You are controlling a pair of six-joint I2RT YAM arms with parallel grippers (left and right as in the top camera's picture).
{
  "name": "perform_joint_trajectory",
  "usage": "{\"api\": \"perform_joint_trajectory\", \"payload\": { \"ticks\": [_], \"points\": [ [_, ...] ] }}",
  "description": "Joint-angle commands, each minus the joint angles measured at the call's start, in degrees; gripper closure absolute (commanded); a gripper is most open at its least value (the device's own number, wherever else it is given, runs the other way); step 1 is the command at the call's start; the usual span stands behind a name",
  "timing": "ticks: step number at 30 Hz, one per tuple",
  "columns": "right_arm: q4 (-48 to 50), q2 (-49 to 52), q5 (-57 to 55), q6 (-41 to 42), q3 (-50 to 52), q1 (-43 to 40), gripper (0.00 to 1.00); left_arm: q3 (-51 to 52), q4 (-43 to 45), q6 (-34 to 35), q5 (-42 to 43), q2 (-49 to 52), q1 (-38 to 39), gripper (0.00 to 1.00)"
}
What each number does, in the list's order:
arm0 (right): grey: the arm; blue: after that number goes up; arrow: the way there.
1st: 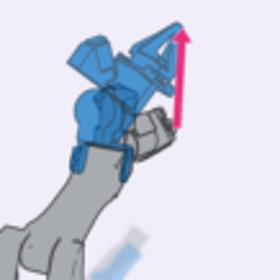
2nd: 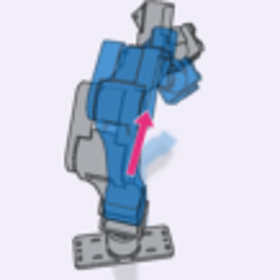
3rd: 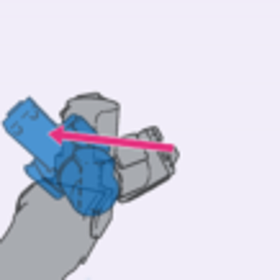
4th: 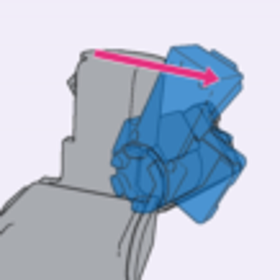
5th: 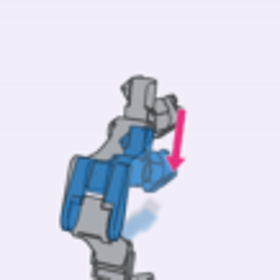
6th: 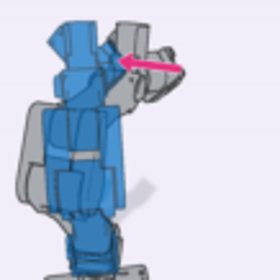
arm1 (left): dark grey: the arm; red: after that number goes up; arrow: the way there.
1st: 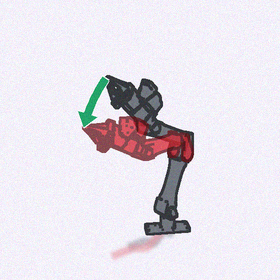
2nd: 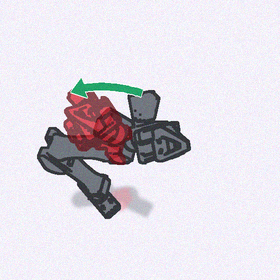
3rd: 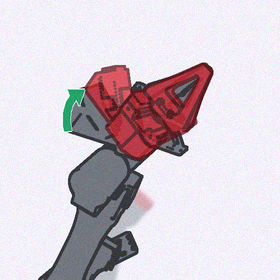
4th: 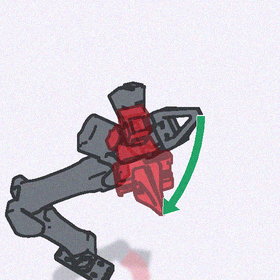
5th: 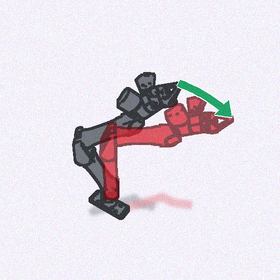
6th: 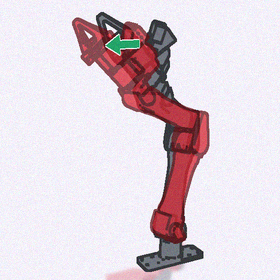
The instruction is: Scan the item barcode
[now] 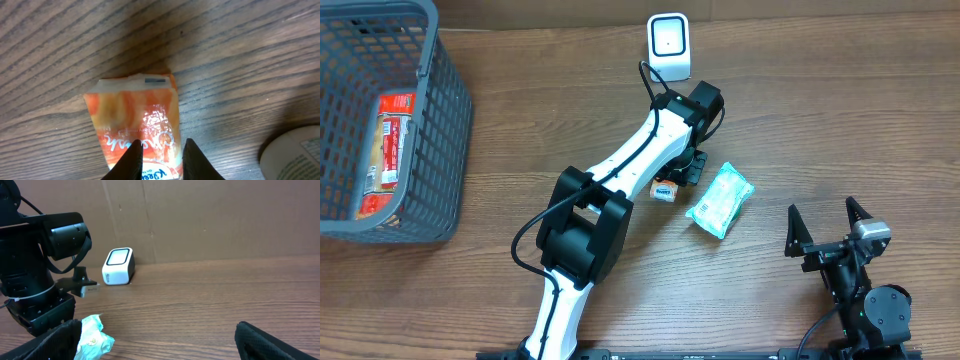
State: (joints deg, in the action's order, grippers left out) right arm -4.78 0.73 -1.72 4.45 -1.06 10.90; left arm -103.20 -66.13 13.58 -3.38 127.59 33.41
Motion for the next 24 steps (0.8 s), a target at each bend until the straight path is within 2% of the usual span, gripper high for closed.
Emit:
{"api": "perform_joint_trajectory", "payload": {
  "ticks": [1, 10, 24],
  "points": [
    [0.1, -0.5, 0.2, -0.4, 0.6, -0.1, 0.0, 0.2, 0.2, 0.8, -1.1, 0.3, 0.6, 0.8],
    [0.1, -0.5, 0.2, -0.4, 0.6, -0.1, 0.0, 0.2, 0.8, 3.4, -1.7, 0.6, 1.9, 0.76],
    [0.1, -0.5, 0.2, -0.4, 0.6, -0.1, 0.0, 0.4, 1.5, 4.3, -3.4, 3.3, 1.9, 0.81]
  ]
}}
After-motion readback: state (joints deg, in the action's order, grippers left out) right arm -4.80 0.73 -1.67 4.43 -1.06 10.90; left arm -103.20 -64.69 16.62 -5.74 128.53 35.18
